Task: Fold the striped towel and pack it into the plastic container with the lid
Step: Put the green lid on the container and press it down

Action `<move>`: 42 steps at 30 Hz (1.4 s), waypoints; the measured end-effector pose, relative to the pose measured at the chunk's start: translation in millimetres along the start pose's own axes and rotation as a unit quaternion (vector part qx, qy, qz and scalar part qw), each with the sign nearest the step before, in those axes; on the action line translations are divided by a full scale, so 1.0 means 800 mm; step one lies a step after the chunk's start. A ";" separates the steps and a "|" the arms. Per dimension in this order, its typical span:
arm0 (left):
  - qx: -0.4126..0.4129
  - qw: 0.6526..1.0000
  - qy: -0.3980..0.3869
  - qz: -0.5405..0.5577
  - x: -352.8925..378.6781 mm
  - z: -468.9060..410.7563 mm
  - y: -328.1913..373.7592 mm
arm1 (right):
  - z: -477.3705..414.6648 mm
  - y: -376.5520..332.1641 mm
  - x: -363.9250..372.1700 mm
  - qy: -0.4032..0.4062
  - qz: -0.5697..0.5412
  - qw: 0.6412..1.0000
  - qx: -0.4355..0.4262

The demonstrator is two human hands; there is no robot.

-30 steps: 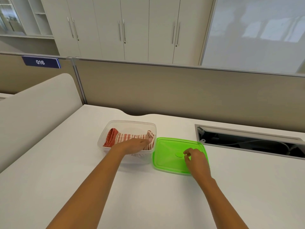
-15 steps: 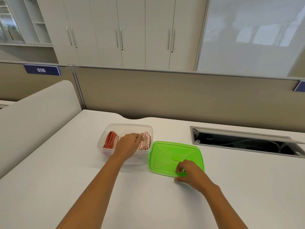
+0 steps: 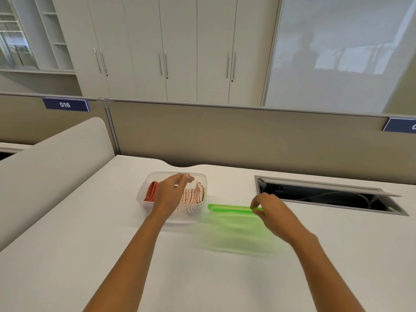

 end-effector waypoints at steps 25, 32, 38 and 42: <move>-0.180 0.932 0.092 0.300 -0.051 0.015 -0.019 | -0.002 -0.048 -0.010 0.105 -0.520 0.820 0.216; -0.184 0.951 0.187 0.163 -0.090 -0.001 -0.056 | -0.025 -0.080 0.020 0.064 -0.454 0.864 0.210; -0.207 0.949 0.211 0.107 -0.105 -0.023 -0.082 | -0.064 -0.106 0.046 0.003 -0.396 0.898 0.191; -0.225 0.947 0.210 0.095 -0.108 -0.037 -0.104 | -0.087 -0.115 0.069 -0.031 -0.369 0.909 0.192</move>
Point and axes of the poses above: each hand's wrist, its own z-axis away from the middle knuckle, its own x-axis out of the palm, y = z × x, the point moved 6 cm from there along -z, towards the middle knuckle, and after that the axes turned 8 degrees about z, right-handed, at the moved point
